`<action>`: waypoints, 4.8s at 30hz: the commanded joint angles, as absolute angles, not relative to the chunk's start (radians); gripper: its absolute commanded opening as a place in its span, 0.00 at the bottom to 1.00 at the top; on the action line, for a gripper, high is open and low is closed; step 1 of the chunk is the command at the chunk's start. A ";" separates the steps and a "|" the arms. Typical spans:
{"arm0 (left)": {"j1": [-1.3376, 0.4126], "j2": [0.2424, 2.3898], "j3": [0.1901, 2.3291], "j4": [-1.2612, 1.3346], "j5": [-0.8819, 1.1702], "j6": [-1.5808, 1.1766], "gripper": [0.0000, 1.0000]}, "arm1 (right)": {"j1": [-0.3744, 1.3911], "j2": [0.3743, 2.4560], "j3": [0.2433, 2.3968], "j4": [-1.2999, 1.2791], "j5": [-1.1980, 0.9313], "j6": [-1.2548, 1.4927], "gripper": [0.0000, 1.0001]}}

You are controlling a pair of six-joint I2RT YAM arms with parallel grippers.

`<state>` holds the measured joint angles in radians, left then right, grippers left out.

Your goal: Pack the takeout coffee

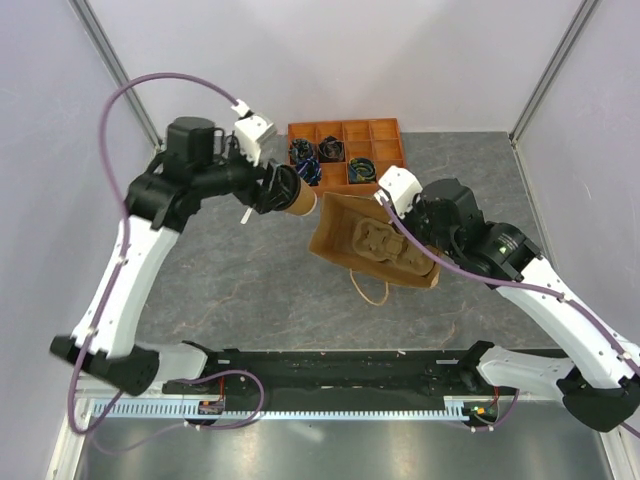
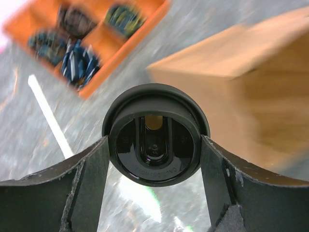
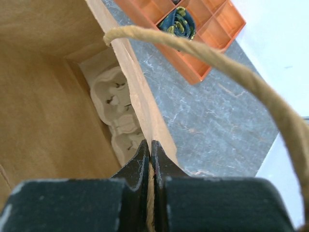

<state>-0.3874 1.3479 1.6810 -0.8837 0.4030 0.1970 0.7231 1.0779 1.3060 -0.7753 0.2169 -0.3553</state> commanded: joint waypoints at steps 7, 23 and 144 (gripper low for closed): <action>-0.388 1.167 1.801 -0.982 0.698 0.167 0.43 | 0.727 1.121 1.399 -0.781 0.209 -0.275 0.00; -0.698 1.075 1.565 -0.661 0.528 0.333 0.44 | 0.727 1.195 1.502 -0.827 0.006 -0.227 0.00; -0.971 1.224 1.451 -0.821 0.305 0.979 0.25 | 0.667 1.548 1.902 -1.262 -0.699 -0.459 0.00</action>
<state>-1.0027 1.2373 1.3869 -0.8352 0.2703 0.9440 0.6670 1.5326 1.8404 -1.1870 -0.6407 -0.3740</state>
